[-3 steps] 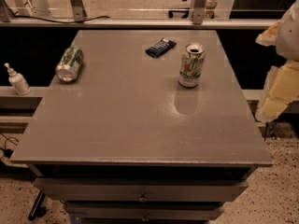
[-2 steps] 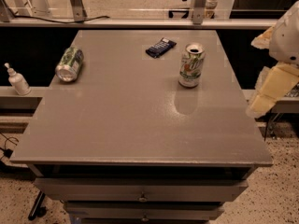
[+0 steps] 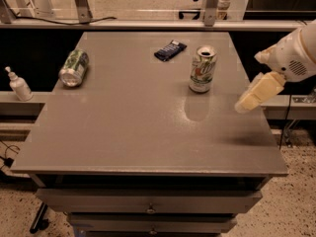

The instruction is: Knock 7up can over

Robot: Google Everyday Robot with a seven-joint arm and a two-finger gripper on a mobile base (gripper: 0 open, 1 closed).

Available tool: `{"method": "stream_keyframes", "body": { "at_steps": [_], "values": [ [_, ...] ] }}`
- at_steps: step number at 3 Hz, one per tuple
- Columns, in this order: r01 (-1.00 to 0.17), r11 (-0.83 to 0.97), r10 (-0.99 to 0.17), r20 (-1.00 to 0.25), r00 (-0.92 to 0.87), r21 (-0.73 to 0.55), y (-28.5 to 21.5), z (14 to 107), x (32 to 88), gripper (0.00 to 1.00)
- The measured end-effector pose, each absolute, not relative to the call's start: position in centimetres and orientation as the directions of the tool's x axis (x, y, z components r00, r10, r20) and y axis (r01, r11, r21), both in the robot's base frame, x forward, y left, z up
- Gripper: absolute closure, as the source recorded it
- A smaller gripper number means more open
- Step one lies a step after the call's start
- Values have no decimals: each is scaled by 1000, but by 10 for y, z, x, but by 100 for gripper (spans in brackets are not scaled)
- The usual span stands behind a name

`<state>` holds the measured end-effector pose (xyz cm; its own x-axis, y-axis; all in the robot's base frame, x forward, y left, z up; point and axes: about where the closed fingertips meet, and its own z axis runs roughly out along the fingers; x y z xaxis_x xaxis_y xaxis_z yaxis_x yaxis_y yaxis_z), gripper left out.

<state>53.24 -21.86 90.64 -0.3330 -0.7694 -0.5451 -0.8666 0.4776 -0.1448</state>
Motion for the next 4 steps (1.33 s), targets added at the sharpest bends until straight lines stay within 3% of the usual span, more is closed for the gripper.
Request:
{"method": "stream_keyframes", "body": {
  "at_steps": [2, 4],
  "values": [
    [-837, 547, -499, -792, -351, 27, -176, 869, 580, 0],
    [-886, 451, -318, -907, -275, 111, -107, 885, 582, 0]
  ]
}}
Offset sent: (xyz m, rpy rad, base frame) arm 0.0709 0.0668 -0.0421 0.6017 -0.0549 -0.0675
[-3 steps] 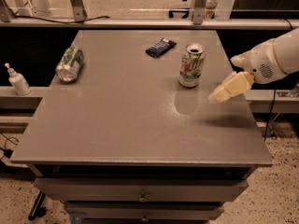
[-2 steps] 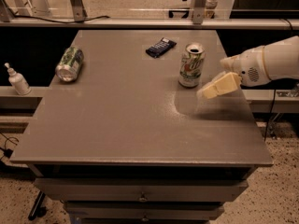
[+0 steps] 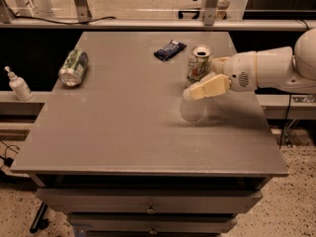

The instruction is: Knock 7up can over

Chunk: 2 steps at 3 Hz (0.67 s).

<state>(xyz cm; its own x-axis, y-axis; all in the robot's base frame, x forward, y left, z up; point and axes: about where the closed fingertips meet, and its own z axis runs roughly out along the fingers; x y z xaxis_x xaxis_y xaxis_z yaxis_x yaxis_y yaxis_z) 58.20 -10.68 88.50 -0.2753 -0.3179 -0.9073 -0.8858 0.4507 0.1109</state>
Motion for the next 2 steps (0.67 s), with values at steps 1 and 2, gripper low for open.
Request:
{"method": "stream_keyframes", "body": {
  "at_steps": [1, 2],
  "values": [
    [-921, 364, -250, -938, -241, 140, -65, 908, 563, 0],
    [-955, 257, -194, -960, -200, 147, -25, 940, 538, 0]
  ]
}}
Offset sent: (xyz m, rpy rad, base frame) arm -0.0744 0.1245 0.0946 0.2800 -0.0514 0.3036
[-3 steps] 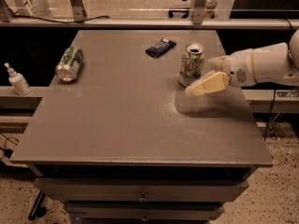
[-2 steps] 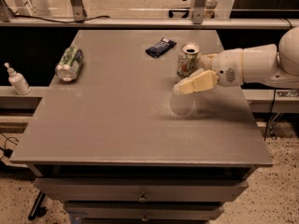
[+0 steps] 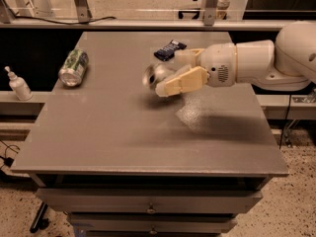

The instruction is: Knock 7up can over

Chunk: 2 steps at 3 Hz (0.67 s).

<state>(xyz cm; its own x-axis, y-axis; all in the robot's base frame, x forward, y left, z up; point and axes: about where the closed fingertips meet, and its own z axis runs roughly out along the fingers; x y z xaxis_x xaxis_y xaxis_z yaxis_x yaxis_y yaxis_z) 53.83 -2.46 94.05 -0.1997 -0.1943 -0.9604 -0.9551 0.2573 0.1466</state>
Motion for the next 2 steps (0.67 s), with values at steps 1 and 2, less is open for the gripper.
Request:
{"method": "stream_keyframes", "body": {
  "at_steps": [1, 2],
  "values": [
    [-972, 189, -163, -972, -172, 140, -5, 963, 521, 0],
    [-982, 155, -160, -978, -130, 105, -1, 971, 513, 0]
  ]
}}
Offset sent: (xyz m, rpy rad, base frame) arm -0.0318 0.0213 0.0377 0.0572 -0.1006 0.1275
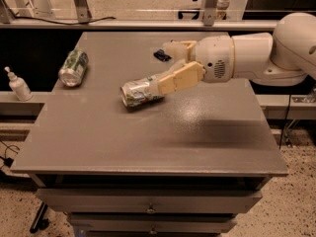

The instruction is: Knock 7up can over

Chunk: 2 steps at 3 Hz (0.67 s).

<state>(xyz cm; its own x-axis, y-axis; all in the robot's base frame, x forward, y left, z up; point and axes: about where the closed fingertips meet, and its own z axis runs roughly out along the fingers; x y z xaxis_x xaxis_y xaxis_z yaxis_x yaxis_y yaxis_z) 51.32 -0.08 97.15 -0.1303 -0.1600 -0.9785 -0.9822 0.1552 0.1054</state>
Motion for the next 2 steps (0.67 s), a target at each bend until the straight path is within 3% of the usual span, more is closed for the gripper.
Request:
{"method": "stream_keyframes", "body": {
  "at_steps": [2],
  "values": [
    [-974, 223, -255, -967, -10, -48, -79, 955, 544, 0]
  ]
}}
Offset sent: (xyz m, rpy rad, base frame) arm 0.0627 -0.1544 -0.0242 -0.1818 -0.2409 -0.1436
